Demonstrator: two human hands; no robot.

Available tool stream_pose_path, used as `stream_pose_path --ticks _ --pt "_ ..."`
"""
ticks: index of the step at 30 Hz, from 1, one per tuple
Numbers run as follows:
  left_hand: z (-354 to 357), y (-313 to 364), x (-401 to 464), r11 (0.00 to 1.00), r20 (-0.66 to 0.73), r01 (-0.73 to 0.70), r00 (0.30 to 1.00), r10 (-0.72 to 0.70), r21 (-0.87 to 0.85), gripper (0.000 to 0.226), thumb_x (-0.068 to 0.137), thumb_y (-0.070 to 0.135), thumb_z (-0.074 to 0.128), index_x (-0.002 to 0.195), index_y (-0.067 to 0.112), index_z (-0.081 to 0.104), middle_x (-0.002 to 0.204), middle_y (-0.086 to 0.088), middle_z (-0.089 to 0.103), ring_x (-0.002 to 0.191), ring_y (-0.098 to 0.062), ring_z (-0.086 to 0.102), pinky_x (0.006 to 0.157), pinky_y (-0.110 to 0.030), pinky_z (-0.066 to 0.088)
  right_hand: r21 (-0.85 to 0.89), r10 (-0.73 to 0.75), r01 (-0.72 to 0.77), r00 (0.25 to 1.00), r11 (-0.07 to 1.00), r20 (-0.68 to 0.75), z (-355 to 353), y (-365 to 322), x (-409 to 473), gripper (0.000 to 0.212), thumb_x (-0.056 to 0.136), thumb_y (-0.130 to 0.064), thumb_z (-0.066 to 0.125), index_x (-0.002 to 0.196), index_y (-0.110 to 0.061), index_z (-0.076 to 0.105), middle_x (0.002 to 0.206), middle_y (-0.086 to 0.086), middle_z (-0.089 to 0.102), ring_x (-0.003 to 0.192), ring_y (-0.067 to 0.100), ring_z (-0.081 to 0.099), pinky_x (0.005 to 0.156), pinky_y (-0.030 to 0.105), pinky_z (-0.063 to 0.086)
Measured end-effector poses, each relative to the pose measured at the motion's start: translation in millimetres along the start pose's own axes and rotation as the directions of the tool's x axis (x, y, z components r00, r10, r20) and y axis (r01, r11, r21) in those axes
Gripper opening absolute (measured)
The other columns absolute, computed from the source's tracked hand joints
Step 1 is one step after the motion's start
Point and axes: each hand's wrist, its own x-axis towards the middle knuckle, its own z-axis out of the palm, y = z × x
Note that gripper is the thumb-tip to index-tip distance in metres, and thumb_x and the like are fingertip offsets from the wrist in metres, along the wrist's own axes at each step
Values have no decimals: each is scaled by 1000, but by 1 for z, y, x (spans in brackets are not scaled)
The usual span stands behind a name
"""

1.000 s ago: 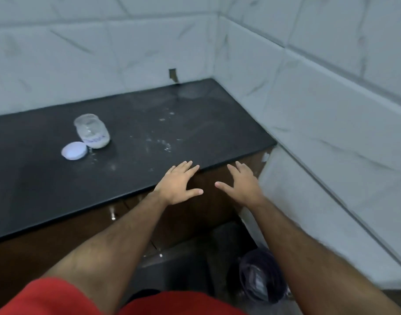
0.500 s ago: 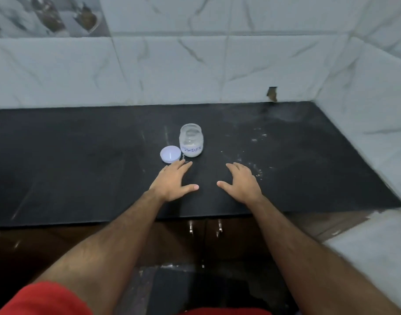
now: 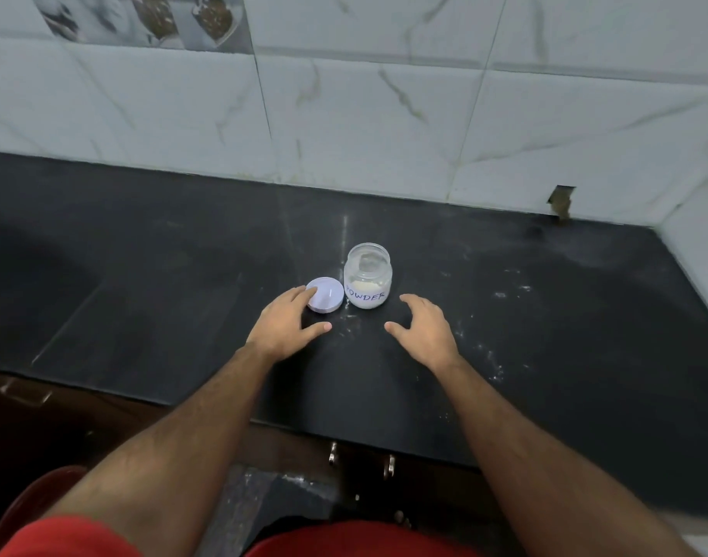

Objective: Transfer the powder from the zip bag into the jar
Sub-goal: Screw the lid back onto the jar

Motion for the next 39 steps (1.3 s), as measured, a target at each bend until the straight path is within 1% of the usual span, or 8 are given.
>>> stream_pose_path --ticks 8,15,19,22,27,30,33,39 --pt "6 -2 24 991 0 113 994 -114 -66 81 86 52 69 155 23 35 161 -1 37 150 -19 29 121 -41 29 367 32 -39 999 929 26 8 -11 32 112 67 -39 90 157 -23 25 158 -1 41 145 20 38 116 37 34" --pt "-1 -8 44 992 54 104 993 -101 -70 86 85 53 69 155 22 32 161 1 36 150 -19 29 120 -43 30 521 100 -81 995 850 -7 33 -38 51 140 55 -40 96 160 -24 5 162 -4 33 148 18 35 117 37 34" --pt "-5 -15 54 996 89 72 994 -67 -54 87 84 52 70 156 23 31 161 1 35 150 -18 29 120 -41 29 511 168 -112 984 852 -64 42 -44 54 129 58 -40 93 158 -27 13 151 -3 48 137 21 48 108 36 42" --pt "-7 -20 62 998 111 47 993 -41 -48 90 82 53 72 156 24 30 162 1 34 150 -19 28 120 -43 28 478 168 -82 976 875 -140 44 -47 55 95 57 -40 89 137 -30 38 130 -9 59 120 18 58 96 36 50" --pt "-7 -16 77 997 136 -28 991 18 76 97 76 61 73 156 26 29 160 3 35 147 -23 29 116 -47 30 524 220 -70 948 849 -230 34 -44 49 72 56 -40 90 112 -42 44 111 -19 62 103 9 63 82 28 50" --pt "-5 -4 87 978 200 -104 978 67 179 106 70 67 73 156 27 27 160 3 34 146 -24 29 114 -47 28 539 247 -47 920 841 -305 22 -34 40 70 57 -38 92 108 -43 44 107 -20 63 99 4 63 76 19 46" --pt "0 4 93 947 268 -158 960 80 281 104 70 64 74 156 28 27 155 1 39 142 -26 32 112 -48 30 547 281 -58 899 835 -335 14 -20 31 72 55 -40 92 111 -37 47 109 -18 65 101 5 65 82 23 52" --pt "5 3 99 969 248 -61 969 -1 241 90 75 55 72 153 33 33 144 -2 48 136 -28 38 108 -47 35 568 311 -111 912 815 -268 3 -3 14 83 55 -41 90 123 -33 42 117 -13 63 106 10 63 85 28 52"
